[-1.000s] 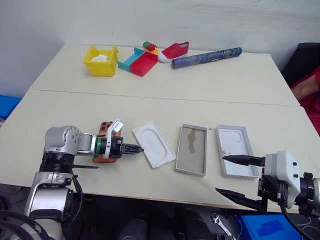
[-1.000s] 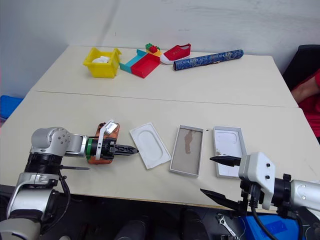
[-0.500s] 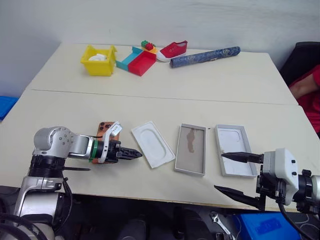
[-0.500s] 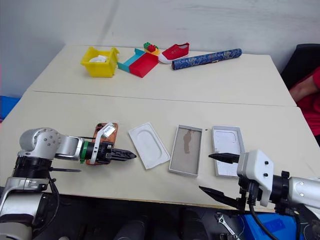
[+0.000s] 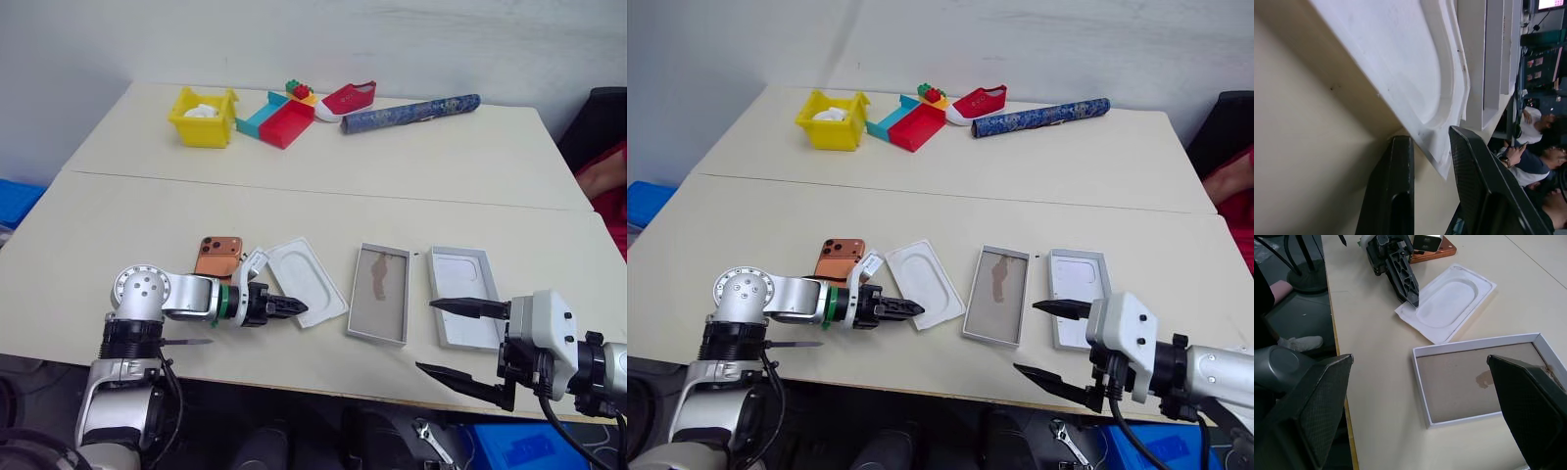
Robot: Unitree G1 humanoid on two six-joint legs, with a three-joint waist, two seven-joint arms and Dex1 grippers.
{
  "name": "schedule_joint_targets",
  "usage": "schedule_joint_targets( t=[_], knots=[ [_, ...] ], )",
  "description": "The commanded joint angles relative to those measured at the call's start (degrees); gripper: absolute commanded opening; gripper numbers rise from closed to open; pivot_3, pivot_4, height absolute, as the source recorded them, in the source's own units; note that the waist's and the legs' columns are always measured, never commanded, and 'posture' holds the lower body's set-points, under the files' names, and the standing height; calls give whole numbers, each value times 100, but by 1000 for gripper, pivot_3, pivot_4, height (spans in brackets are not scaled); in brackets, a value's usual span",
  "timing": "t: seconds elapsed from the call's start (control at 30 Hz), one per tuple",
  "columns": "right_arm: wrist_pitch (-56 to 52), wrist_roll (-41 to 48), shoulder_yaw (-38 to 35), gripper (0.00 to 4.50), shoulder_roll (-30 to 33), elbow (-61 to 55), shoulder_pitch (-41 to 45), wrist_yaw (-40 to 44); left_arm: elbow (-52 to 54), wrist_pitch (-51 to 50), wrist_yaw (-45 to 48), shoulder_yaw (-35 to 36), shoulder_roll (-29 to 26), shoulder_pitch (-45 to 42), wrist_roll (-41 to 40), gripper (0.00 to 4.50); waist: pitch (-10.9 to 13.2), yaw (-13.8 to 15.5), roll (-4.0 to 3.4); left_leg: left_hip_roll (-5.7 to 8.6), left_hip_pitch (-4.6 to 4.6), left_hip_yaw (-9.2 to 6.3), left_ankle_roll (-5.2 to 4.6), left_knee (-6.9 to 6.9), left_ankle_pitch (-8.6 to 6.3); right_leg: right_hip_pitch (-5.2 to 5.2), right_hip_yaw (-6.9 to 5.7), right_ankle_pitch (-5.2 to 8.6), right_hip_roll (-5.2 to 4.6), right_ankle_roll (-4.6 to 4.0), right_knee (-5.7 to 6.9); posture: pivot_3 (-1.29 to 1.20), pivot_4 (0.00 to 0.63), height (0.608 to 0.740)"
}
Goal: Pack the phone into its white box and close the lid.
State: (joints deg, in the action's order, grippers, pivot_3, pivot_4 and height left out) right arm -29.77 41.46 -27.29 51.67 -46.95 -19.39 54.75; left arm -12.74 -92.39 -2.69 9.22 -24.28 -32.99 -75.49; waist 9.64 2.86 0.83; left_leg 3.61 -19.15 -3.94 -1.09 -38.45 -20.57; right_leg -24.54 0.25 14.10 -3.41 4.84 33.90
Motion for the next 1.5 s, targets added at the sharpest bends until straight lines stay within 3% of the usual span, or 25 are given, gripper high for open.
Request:
schedule_joint_targets(
  t=[0.03,0.1,0.3,0.4,0.6,0.8,0.9,1.03,1.07,1.33,1.5],
  knots=[
    [60,57,-186,4500,-9,-139,-40,1,-68,-11,-459,275,240,152,-81,323,-2,23,1,0,0,0,0,-2,0,1,-1,0,0,0,0,0,150,740],
    [57,65,-203,4500,-14,-159,-63,-6,-53,-11,-595,350,299,193,-167,22,-6,29,-3,2,1,0,0,-8,0,4,-2,0,-2,1,2,0,150,740],
    [35,94,-206,4500,40,-179,-32,-7,-115,-11,-805,493,243,199,-459,22,-8,19,-3,2,1,0,5,-21,0,5,-1,-1,-1,2,13,0,150,740],
    [65,-16,-65,4500,106,-137,69,17,-144,-11,-578,379,-130,95,-747,22,-7,-6,-2,2,1,0,7,-21,1,3,-1,-1,0,2,15,0,150,740],
    [295,-973,1132,4500,305,175,620,-65,-167,-11,1134,-369,-1705,-294,-1297,22,-1,-141,7,-4,-1,-6,23,-18,5,-4,-8,3,7,-5,22,0,150,740],
    [177,-2169,2944,4500,-160,919,1725,-668,-108,-11,3101,-966,-2656,-656,-613,22,1,-156,3,4,-4,-9,18,-11,7,-7,-9,5,0,-9,14,0,150,740],
    [122,-2537,3515,3917,-457,1279,2056,-858,9,-11,3903,-1279,-2920,-746,-261,0,2,-152,4,5,-7,-8,16,11,10,-19,-8,8,-1,-14,11,0,150,740],
    [322,-3007,4056,2539,-747,1843,2256,-973,83,-11,4490,-1527,-2974,-837,243,0,1,-143,4,5,-23,-9,16,24,12,-41,-10,12,-1,-21,7,0,150,740],
    [435,-3108,4145,2492,-795,1996,2264,-982,72,-11,4550,-1572,-2932,-876,323,0,1,-149,4,5,-23,-9,16,24,12,-42,-9,12,-1,-21,7,0,150,740],
    [1760,-3116,4041,181,-357,1836,1804,-180,328,-11,4839,-1868,-2595,-1031,342,0,-11,-157,25,8,-54,-6,12,18,23,-73,-5,10,-2,-18,17,0,150,740],
    [1943,-3153,4005,46,-254,1866,1551,-42,442,-11,4632,-1968,-2220,-1102,148,0,-10,-149,29,8,-55,-7,10,16,24,-71,-5,9,-2,-17,18,0,150,740]
  ],
)
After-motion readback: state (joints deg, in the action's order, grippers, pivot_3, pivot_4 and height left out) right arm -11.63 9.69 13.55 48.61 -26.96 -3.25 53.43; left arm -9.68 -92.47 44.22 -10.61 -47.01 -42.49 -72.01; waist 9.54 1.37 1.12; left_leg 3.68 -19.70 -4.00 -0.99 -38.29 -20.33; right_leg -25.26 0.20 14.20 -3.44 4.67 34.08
